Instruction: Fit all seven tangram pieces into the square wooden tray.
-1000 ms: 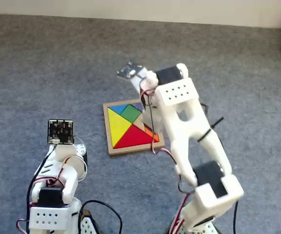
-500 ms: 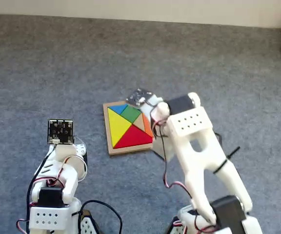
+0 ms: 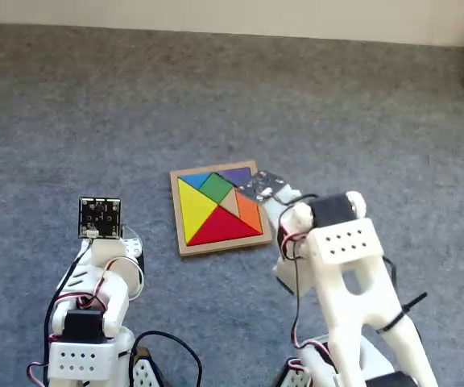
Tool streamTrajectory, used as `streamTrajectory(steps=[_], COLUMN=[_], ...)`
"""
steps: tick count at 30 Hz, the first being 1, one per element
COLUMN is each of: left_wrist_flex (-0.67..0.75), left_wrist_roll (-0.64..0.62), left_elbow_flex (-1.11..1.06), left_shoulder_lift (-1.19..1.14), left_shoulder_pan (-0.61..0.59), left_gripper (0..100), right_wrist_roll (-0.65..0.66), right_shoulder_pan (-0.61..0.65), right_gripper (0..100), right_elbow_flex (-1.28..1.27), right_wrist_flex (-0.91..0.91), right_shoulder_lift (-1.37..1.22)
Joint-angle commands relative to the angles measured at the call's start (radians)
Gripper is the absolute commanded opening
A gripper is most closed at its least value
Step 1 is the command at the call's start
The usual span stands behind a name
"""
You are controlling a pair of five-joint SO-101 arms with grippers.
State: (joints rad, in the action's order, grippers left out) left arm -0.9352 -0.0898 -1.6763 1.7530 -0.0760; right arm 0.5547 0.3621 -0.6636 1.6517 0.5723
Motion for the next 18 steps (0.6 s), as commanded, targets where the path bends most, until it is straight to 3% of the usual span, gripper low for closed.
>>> streamTrajectory(steps=[1, 18], left_wrist_flex=[-0.006, -0.006], left_wrist_roll=[0.006, 0.006], left_elbow_flex=[-0.021, -0.022], left_shoulder_lift=[0.024, 0.024], left_shoulder_pan=[0.01, 0.01], left_gripper=[1, 1], right_wrist_roll=[-0.006, 0.002], right_shoulder_pan=[-0.015, -0.015], right_gripper=[0.5, 0.5], right_elbow_flex=[-0.025, -0.283], right_wrist_flex=[-0.013, -0.03], right_shoulder_lift=[0.061, 0.071])
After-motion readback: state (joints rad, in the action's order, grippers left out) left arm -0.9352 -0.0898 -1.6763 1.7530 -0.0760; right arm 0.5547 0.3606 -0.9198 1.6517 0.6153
